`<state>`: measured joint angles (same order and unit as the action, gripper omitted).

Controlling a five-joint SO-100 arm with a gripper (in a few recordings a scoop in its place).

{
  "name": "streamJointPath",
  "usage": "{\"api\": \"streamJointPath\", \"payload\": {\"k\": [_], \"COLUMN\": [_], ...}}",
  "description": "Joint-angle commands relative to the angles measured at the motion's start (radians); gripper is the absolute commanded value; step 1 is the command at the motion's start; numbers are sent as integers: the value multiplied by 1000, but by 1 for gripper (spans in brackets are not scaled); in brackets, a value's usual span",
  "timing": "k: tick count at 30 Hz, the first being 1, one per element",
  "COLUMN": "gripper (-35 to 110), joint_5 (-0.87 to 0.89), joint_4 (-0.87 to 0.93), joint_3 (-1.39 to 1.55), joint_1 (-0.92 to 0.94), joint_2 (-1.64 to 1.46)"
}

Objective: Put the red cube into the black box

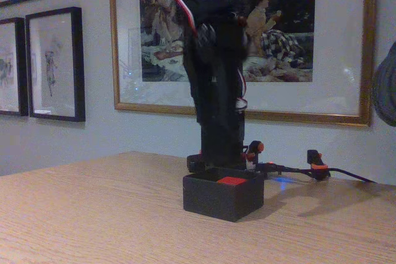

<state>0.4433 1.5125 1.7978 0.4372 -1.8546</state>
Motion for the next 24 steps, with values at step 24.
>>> {"api": "streamJointPath", "payload": {"k": [24], "gripper": [18], "joint_5": [-492], "joint_4": [-749], "joint_3": [861], "joint_1": [-434], "joint_2": [-571]}}
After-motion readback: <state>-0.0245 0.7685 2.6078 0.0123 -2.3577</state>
